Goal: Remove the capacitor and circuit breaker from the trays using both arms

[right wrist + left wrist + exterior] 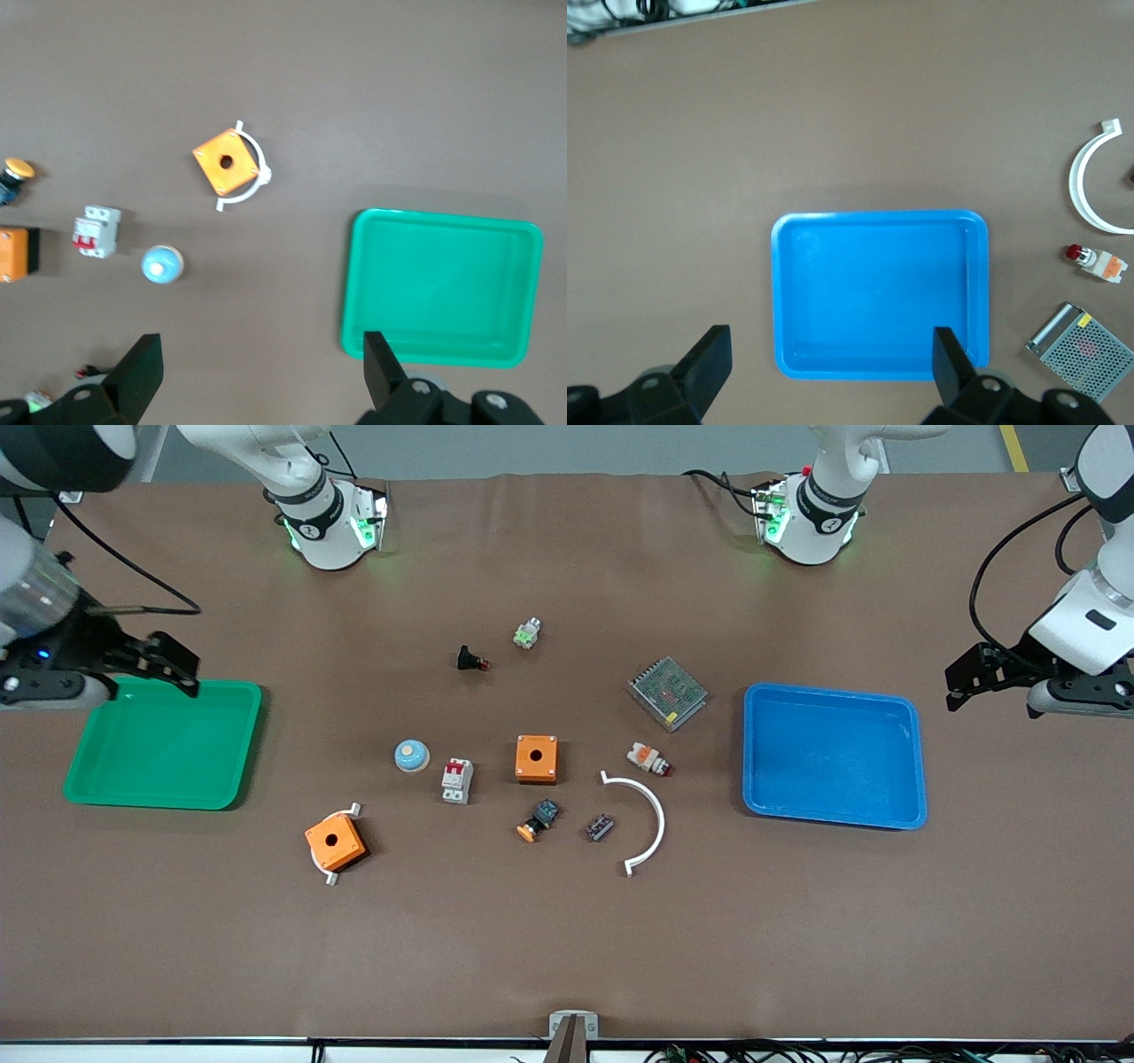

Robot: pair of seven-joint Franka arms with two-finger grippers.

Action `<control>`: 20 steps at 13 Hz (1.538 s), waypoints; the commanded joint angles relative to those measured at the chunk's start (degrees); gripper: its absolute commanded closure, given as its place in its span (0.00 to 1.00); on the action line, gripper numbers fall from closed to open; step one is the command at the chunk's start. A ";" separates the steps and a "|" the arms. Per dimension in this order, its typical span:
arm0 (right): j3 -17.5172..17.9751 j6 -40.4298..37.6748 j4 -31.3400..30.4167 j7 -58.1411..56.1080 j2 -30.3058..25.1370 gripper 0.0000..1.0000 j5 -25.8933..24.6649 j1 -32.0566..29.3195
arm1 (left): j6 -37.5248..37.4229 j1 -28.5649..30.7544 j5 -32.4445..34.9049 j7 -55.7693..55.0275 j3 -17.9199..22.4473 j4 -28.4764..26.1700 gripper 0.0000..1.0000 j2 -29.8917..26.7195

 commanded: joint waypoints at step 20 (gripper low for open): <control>-0.01 -0.68 -11.49 -13.69 -13.22 0.00 5.82 -11.01 | -6.61 0.88 -1.28 1.37 0.01 11.49 0.00 3.90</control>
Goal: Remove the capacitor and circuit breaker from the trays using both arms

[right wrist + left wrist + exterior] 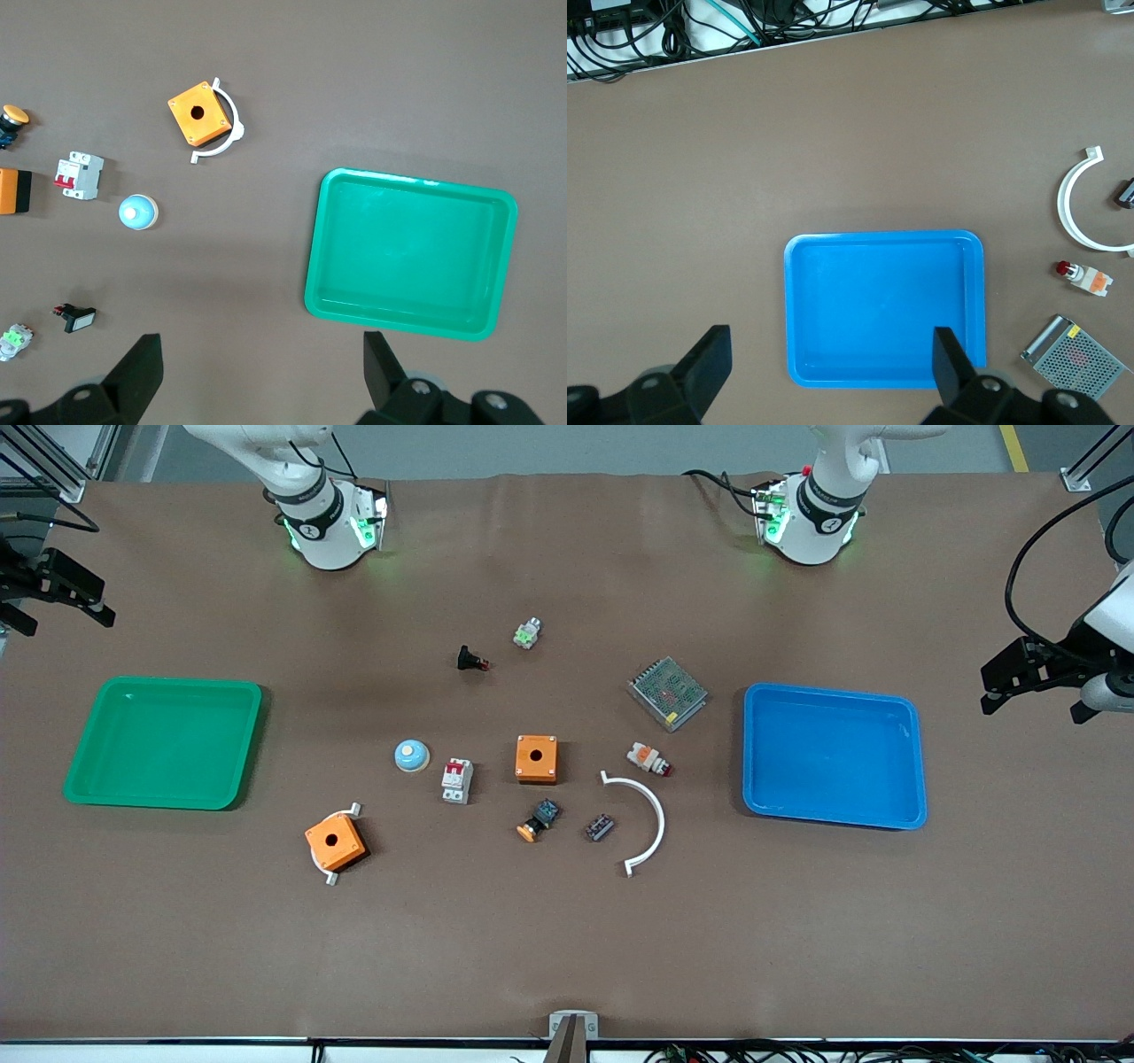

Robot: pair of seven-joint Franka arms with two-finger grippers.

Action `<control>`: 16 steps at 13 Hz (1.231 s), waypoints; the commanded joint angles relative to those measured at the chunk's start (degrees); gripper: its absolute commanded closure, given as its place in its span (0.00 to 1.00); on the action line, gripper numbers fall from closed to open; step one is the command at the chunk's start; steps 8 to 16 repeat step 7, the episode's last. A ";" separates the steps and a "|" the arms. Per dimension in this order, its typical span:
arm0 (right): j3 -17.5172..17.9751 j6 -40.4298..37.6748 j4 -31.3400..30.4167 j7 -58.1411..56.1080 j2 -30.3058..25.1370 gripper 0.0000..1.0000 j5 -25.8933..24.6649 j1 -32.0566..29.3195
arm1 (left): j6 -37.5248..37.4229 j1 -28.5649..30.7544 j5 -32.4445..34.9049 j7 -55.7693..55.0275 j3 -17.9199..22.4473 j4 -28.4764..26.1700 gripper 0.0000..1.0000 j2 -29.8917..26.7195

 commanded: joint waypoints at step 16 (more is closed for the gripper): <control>0.14 -0.17 0.03 -0.75 -0.70 0.00 0.76 -0.20 | -1.46 0.35 -1.05 1.11 0.00 1.70 0.00 0.66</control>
